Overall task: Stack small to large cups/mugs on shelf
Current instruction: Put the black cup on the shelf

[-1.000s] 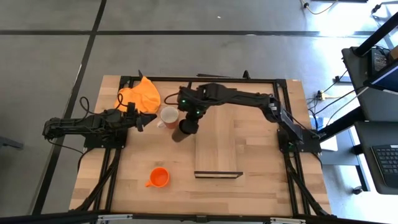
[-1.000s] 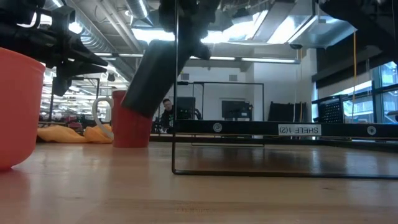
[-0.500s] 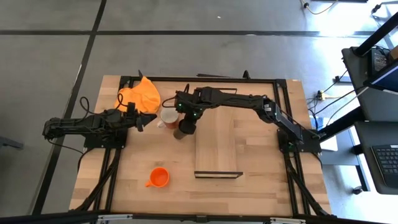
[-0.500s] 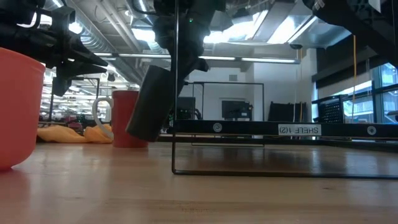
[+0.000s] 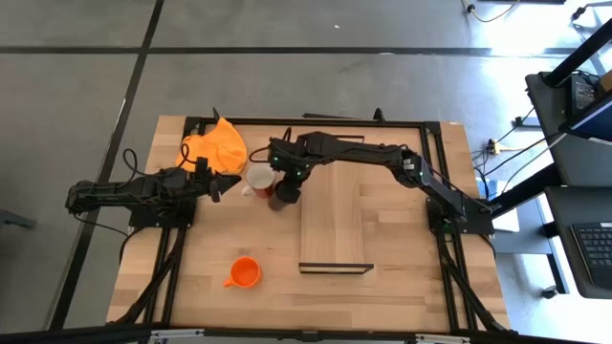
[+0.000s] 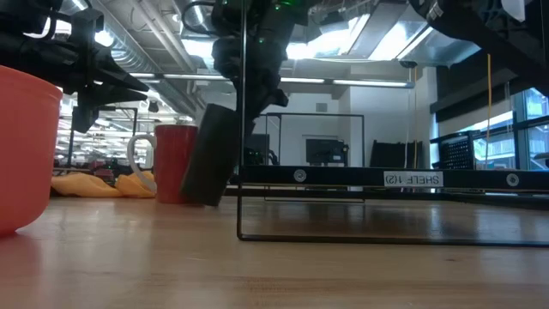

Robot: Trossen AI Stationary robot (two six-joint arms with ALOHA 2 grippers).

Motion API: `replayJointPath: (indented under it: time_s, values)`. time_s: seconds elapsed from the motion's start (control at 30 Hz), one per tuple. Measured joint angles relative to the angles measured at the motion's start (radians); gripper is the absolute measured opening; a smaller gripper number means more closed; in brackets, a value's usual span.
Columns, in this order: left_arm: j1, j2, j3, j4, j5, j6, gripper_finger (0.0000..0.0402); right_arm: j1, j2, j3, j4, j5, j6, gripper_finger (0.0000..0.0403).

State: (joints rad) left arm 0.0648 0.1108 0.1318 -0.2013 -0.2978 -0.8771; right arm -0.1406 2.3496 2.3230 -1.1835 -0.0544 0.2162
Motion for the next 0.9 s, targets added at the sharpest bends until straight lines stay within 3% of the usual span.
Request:
replayJointPath:
  time_s: [0.9]
  values:
    - [0.0,0.0,0.0,0.0,0.0,0.022,0.0057,-0.001,-0.005,0.003,-0.027,0.0,0.009,0.0005]
